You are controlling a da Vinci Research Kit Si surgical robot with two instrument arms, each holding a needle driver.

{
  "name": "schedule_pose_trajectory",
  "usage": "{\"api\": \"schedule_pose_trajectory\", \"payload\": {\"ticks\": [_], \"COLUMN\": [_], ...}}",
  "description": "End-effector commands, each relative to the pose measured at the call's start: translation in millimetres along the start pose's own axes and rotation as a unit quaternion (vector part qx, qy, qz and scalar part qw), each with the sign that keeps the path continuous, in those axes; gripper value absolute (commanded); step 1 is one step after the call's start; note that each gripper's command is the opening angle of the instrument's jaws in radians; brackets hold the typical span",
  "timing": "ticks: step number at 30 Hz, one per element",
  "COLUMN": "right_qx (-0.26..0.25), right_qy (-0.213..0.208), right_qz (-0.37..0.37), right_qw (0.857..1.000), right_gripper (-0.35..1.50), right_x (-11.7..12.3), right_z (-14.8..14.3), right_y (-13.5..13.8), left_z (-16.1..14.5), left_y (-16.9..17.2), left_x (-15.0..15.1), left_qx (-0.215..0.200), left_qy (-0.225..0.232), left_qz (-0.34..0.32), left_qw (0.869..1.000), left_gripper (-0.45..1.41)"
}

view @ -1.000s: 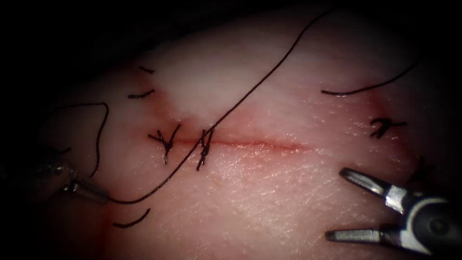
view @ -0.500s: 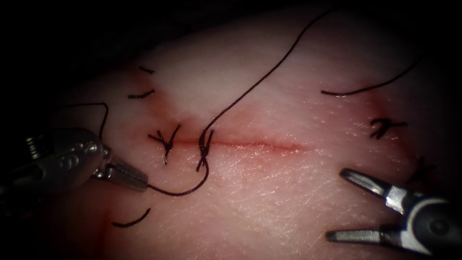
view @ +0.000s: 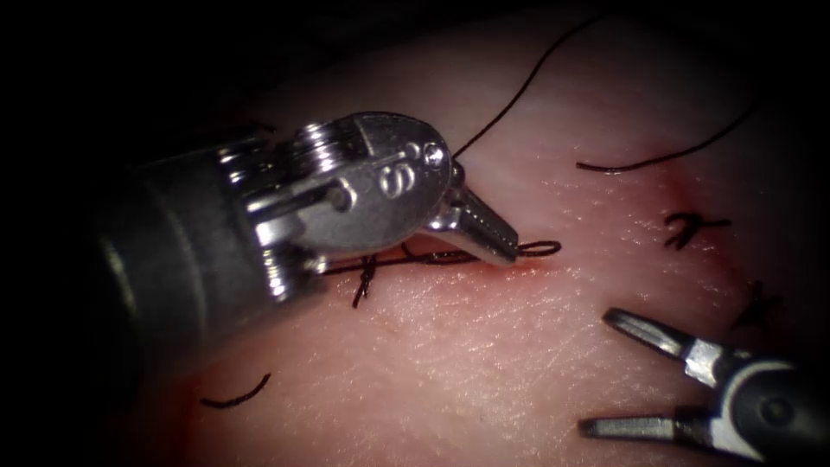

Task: Wound Closure
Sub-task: Pull suture away from work area with left hand repeatedly until needle is in sight

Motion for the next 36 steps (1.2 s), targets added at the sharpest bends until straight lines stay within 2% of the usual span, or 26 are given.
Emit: {"api": "schedule_pose_trajectory", "payload": {"ticks": [1,6,9,11,12,20,29,30,31,32,33,34,35,36], "right_qx": [0.001,0.003,0.005,0.006,0.007,0.006,0.006,0.006,0.006,0.006,0.005,0.005,0.005,0.004], "right_qy": [0.001,0.001,0.001,0.0,-0.001,-0.001,-0.001,-0.001,-0.001,-0.001,-0.001,-0.001,-0.001,-0.001], "right_qz": [-0.001,0.001,0.002,0.004,0.003,0.003,0.003,0.003,0.003,0.003,0.003,0.003,0.003,0.003], "right_qw": [1.0,1.0,1.0,1.0,1.0,1.0,1.0,1.0,1.0,1.0,1.0,1.0,1.0,1.0], "right_gripper": [1.09,1.08,1.04,1.04,1.03,1.01,1.01,1.03,1.03,1.03,1.04,1.04,1.04,1.06], "right_x": [0.5,0.4,0.0,-0.1,-0.2,-0.1,-0.1,-0.1,-0.1,-0.1,-0.1,-0.1,-0.1,-0.1], "right_z": [1.1,0.7,0.3,0.3,0.2,0.2,0.1,0.2,0.2,0.2,0.3,0.4,0.4,0.5], "right_y": [0.1,0.1,-0.3,-0.3,-0.4,-0.5,-0.5,-0.5,-0.5,-0.6,-0.6,-0.6,-0.6,-0.7], "left_z": [1.3,4.4,7.0,7.6,9.6,13.8,15.3,15.4,15.4,15.3,14.6,14.0,14.0,12.7], "left_y": [-2.9,-7.3,-12.3,-13.1,-15.0,-19.0,-21.3,-21.1,-21.1,-21.0,-20.7,-20.4,-20.4,-19.7], "left_x": [1.6,3.3,4.2,4.3,4.8,7.3,8.2,8.2,8.2,8.1,7.8,7.5,7.5,6.8], "left_qx": [-0.004,-0.031,-0.052,-0.057,-0.075,-0.097,-0.101,-0.099,-0.099,-0.095,-0.083,-0.064,-0.064,-0.055], "left_qy": [0.009,0.039,0.067,0.072,0.082,0.098,0.102,0.091,0.091,0.086,0.073,0.06,0.06,0.038], "left_qz": [0.002,0.012,-0.005,-0.009,-0.012,-0.004,-0.007,-0.024,-0.024,-0.032,-0.053,-0.062,-0.062,-0.073], "left_qw": [1.0,0.999,0.996,0.996,0.994,0.99,0.99,0.991,0.991,0.991,0.992,0.994,0.994,0.995], "left_gripper": [-0.45,-0.45,-0.45,-0.45,-0.45,-0.45,-0.45,0.2,0.2,0.52,1.1,1.21,1.21,1.38]}}
